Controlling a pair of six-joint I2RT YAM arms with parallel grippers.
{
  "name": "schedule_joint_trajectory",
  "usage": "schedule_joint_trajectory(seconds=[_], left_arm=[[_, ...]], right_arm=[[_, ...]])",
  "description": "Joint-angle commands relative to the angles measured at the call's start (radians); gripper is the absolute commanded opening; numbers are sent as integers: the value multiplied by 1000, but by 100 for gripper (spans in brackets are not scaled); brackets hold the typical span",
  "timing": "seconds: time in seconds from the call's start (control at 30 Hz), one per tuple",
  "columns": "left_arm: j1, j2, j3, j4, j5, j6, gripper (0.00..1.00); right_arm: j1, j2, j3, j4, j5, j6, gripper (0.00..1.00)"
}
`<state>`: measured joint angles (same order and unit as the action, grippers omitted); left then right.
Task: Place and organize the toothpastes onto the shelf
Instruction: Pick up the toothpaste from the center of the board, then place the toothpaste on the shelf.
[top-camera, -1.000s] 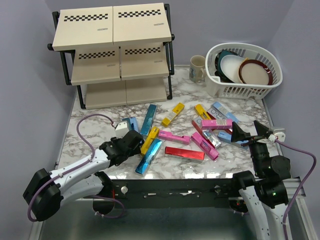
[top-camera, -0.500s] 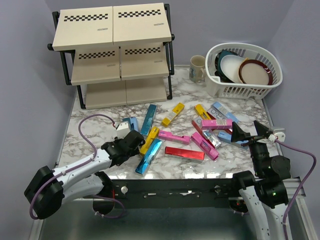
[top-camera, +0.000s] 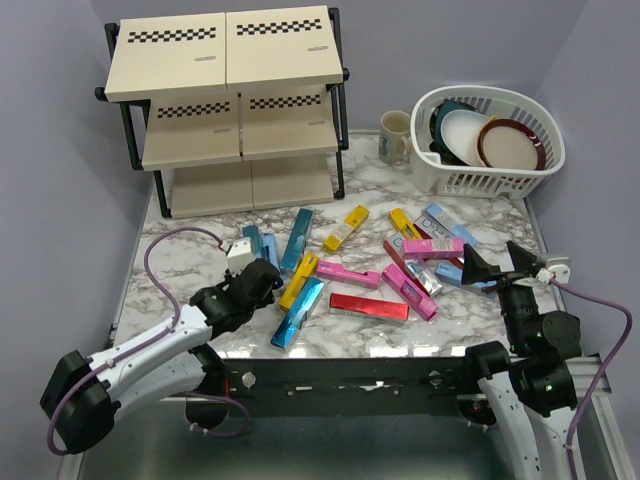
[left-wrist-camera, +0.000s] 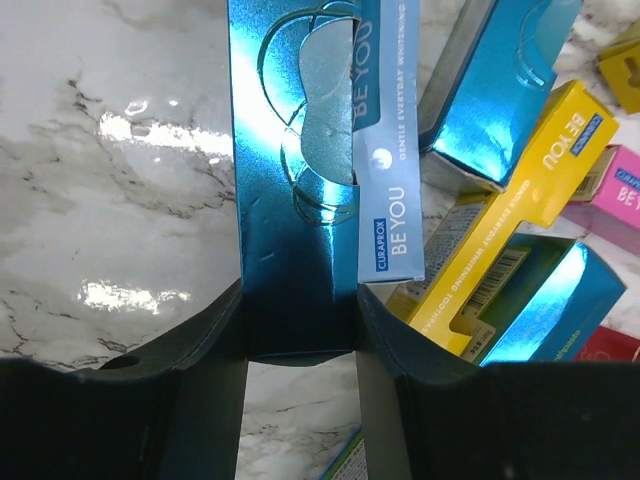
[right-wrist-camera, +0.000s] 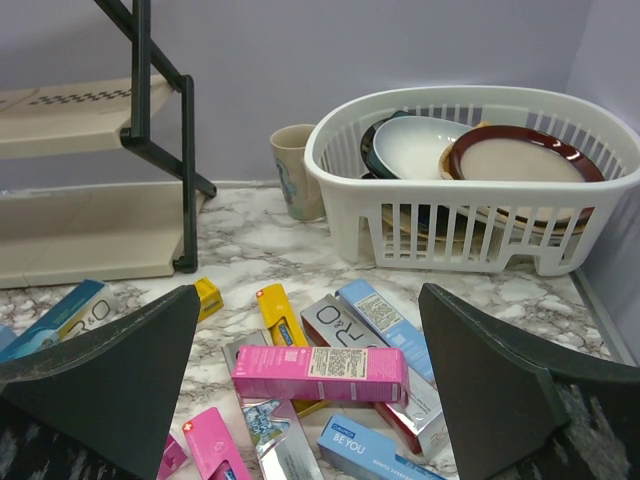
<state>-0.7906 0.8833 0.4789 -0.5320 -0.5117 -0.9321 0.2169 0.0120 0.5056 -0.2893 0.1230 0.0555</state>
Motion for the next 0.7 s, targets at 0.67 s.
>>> schedule_joint_trajectory(seconds=[0.67], left_arm=[[710, -64, -224, 1087, 600, 82, 34]], right_arm=[[36, -282, 33, -31, 21, 7, 100]])
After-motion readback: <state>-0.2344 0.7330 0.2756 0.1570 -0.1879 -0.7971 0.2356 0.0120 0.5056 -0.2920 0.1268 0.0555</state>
